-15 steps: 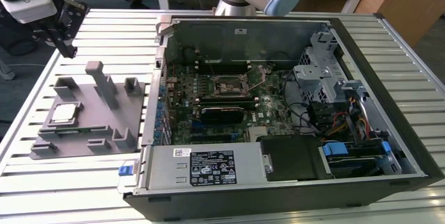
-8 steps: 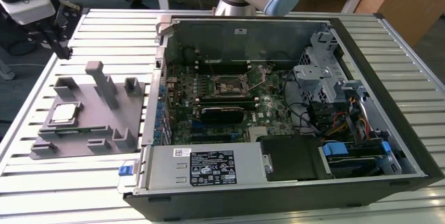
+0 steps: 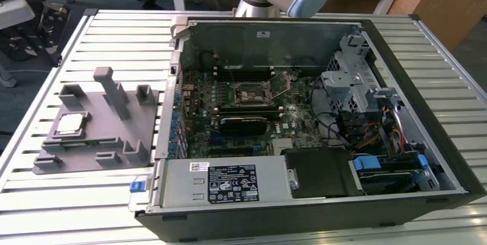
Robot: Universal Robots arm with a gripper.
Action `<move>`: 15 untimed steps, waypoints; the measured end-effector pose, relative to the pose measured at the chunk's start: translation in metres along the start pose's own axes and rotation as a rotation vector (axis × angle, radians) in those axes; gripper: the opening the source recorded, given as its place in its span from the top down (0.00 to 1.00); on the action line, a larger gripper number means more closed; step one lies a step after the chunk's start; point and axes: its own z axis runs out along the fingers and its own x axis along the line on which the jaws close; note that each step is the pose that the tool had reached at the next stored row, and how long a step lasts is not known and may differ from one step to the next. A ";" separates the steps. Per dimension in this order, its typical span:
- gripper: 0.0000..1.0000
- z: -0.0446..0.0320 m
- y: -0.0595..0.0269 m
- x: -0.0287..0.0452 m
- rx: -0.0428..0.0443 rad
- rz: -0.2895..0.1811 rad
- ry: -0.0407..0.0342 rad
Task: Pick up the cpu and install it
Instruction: 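Reach for the cpu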
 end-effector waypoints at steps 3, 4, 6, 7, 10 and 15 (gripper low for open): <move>0.89 0.0015 0.0013 0.0108 -0.0001 0.000 0.0003; 0.89 0.0019 0.0017 0.0141 -0.0001 0.000 0.0004; 0.89 0.0027 0.0026 0.0203 0.0000 0.000 0.0008; 0.89 0.0032 0.0029 0.0231 0.0000 0.000 0.0010; 0.89 0.0047 0.0039 0.0311 0.0000 0.000 0.0013; 0.89 0.0070 0.0053 0.0429 0.0001 0.000 0.0016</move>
